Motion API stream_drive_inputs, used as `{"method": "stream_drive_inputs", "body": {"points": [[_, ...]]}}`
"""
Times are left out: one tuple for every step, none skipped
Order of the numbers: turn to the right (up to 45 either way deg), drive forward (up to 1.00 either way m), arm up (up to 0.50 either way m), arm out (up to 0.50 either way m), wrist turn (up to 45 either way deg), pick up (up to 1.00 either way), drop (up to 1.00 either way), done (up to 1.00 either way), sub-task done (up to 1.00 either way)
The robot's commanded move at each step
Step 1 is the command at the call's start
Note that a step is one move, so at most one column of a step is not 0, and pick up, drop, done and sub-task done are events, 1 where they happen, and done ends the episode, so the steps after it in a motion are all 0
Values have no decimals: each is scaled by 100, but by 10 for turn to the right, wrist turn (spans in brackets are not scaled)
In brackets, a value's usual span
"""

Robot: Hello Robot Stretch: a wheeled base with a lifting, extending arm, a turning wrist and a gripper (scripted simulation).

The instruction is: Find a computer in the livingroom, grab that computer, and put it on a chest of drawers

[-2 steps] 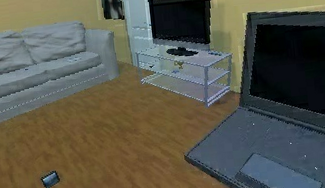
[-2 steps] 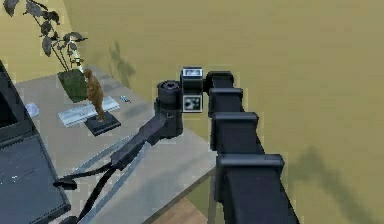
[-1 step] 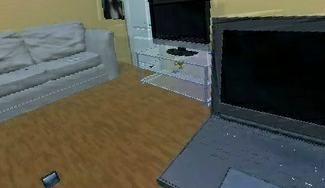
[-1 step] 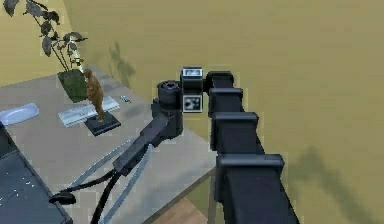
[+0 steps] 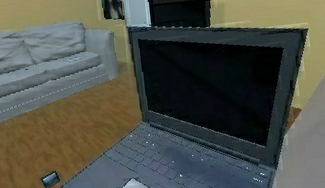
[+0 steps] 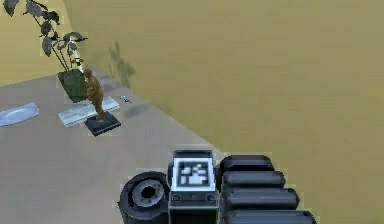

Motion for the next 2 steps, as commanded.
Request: {"method": "stream_drive_inputs", "body": {"points": [[-450,0,0,0,0,0,0,0,0],[-450,0,0,0,0,0,0,0,0]]}}
